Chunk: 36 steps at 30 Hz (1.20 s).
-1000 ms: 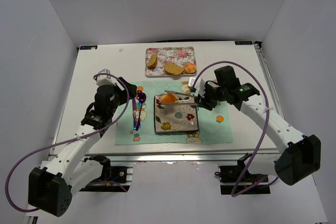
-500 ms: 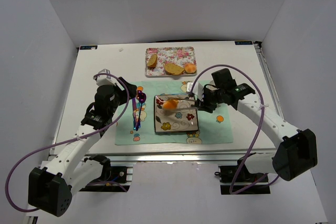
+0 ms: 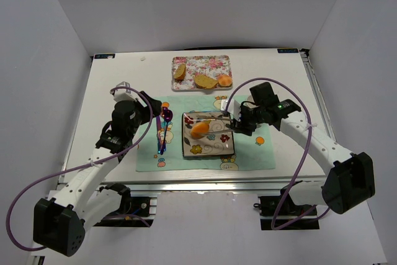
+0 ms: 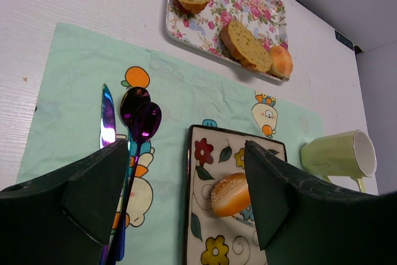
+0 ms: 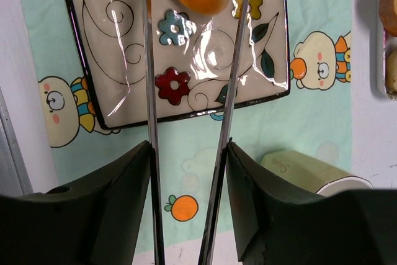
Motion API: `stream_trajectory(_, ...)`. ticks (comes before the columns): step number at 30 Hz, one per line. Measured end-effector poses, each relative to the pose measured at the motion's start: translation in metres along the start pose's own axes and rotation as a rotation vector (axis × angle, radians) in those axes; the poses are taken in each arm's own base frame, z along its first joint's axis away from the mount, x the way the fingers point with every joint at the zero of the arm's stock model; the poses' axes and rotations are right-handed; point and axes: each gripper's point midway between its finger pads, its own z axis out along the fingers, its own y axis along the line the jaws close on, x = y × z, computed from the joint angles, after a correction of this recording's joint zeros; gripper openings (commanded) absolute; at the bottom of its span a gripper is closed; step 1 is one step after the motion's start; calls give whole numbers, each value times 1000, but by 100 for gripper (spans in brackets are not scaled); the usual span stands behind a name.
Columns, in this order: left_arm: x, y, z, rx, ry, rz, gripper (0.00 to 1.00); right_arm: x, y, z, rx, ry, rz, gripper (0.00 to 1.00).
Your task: Place the bread
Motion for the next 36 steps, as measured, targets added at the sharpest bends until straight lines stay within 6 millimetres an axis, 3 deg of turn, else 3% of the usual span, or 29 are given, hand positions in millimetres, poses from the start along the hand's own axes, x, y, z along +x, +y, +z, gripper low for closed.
stream_trajectory(8,-2,0,-4,1,-5,-1,84,-13,-9,-6,25,-30,6,54)
stream_trajectory(12,-2,0,-4,1,-5,-1,84,-35,-36,-13,94,-68,-10,50)
stream_trajectory(16,-2,0,-4,1,-6,-1,84,-48,-77,-2,176,-79,-15,48)
stream_trajectory(20,-3,0,-4,1,-7,-2,84,-32,-110,26,232,-12,9,45)
stream_trajectory(25,-4,-1,-5,1,-14,-7,84,-2,-138,60,272,95,42,41)
stream_trajectory(28,-5,-1,-6,1,-18,-10,84,5,-150,65,300,122,47,40)
stream_trajectory(36,-5,0,-6,-2,-20,-13,84,-7,-166,60,354,90,26,40)
